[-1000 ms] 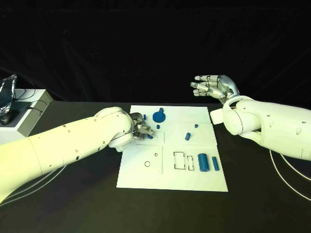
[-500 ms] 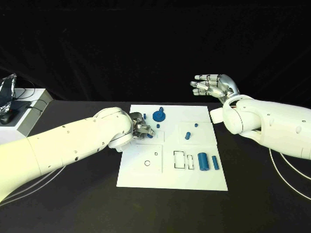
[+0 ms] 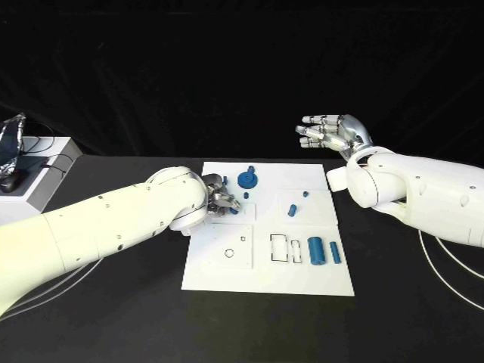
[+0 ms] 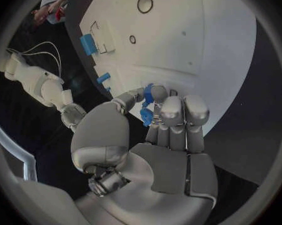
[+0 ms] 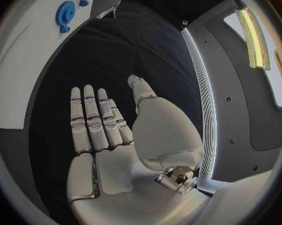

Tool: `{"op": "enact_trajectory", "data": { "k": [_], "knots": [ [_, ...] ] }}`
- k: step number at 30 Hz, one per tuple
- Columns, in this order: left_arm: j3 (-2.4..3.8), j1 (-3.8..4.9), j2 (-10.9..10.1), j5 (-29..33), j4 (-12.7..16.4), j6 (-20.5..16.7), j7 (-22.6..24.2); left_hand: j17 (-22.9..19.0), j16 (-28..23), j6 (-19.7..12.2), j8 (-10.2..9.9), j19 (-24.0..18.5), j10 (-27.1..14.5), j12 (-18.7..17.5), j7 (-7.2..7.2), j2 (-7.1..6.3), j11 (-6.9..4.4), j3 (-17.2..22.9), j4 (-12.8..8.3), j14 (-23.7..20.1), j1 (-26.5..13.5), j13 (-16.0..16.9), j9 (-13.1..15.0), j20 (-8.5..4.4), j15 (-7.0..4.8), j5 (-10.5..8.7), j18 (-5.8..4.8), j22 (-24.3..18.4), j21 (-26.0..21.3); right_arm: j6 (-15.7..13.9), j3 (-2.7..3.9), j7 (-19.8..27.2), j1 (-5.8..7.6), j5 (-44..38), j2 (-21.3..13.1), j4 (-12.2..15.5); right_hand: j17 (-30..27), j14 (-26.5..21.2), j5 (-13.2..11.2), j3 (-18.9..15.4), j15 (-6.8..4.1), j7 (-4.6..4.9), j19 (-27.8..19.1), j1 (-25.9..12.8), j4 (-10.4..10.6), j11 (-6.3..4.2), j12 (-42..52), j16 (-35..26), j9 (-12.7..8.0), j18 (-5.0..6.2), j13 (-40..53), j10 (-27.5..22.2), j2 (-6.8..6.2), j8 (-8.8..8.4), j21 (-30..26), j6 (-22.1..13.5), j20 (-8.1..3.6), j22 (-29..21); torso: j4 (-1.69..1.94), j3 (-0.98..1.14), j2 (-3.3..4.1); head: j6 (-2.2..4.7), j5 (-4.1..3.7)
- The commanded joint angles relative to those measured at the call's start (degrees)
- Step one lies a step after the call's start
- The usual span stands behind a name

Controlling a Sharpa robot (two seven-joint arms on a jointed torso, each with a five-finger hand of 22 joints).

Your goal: Assemble the parts on the task board

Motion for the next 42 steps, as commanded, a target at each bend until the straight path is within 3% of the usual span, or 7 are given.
{"op": "enact_trajectory", "data": {
  "k": [1,19,30,42],
  "knots": [
    [-0.33,-0.53,0.26,-2.00,0.04,1.81,-0.58,0.07,0.36,2.66,-0.29,0.41,0.53,-0.24,-2.29,1.03,-0.37,4.61,-5.27,0.21,1.96,-0.25,-0.64,0.14,0.11,-0.04,-0.80,0.16,-0.27,1.49,0.03,0.64,0.02,-0.04,0.09,0.00,-0.08,-0.45,0.23,-0.46,-0.06,1.71,-0.45,-0.19,0.04,-0.02,-0.18,-0.24,-0.07,0.86,-0.05,0.47,0.54,-0.30,-0.14,0.05,-0.11,-0.07,-0.01,0.03,0.02,-0.08,-0.06],
    [-0.59,-0.63,-0.09,-4.18,0.67,2.43,-0.58,-0.55,0.27,5.17,-0.31,1.35,3.01,-1.13,-3.31,0.59,-1.05,1.91,-4.45,0.43,3.22,-2.59,-1.33,0.16,-0.19,0.18,-1.13,1.40,-0.53,1.85,0.02,0.53,0.01,-0.05,-0.03,-0.07,-0.08,-0.46,0.33,-0.47,-0.05,1.71,-0.49,-0.20,0.13,-0.06,-0.17,-0.24,-0.05,0.85,-0.05,0.65,0.60,-0.28,-0.14,0.39,-0.12,-0.06,0.06,0.02,0.01,-0.45,0.02],
    [-0.66,-0.71,-0.90,-5.11,1.84,-1.52,0.05,-0.83,0.50,5.50,-0.30,1.68,3.47,-1.38,-3.36,0.65,-1.13,2.50,-4.55,0.42,3.23,-3.02,-1.27,0.03,-0.26,0.19,-1.18,1.93,-0.49,1.91,0.02,0.55,0.00,-0.05,-0.12,-0.06,-0.08,-0.51,0.56,-0.52,-0.05,1.69,-0.54,-0.46,0.47,-0.07,-0.18,-0.24,-0.05,0.83,-0.05,0.71,0.79,-0.28,-0.14,0.49,-0.10,-0.07,-0.03,0.01,0.05,-0.54,0.05],
    [-0.62,-1.26,-3.41,-4.62,5.04,-7.90,0.75,-1.45,0.79,5.66,-0.11,2.16,3.91,-1.44,-3.48,0.66,-1.28,3.78,-5.18,0.35,2.29,-3.12,-0.99,-0.44,-0.43,0.18,-1.38,2.72,-0.55,1.84,0.02,0.57,0.00,-0.06,-0.48,0.03,-0.08,-0.59,0.69,-0.54,-0.02,1.72,-0.61,-0.43,0.56,-0.05,-0.18,-0.23,-0.05,0.82,-0.05,0.67,0.71,-0.28,-0.15,0.43,-0.08,-0.07,0.06,-0.01,-0.02,-0.83,-0.18]
  ]
}}
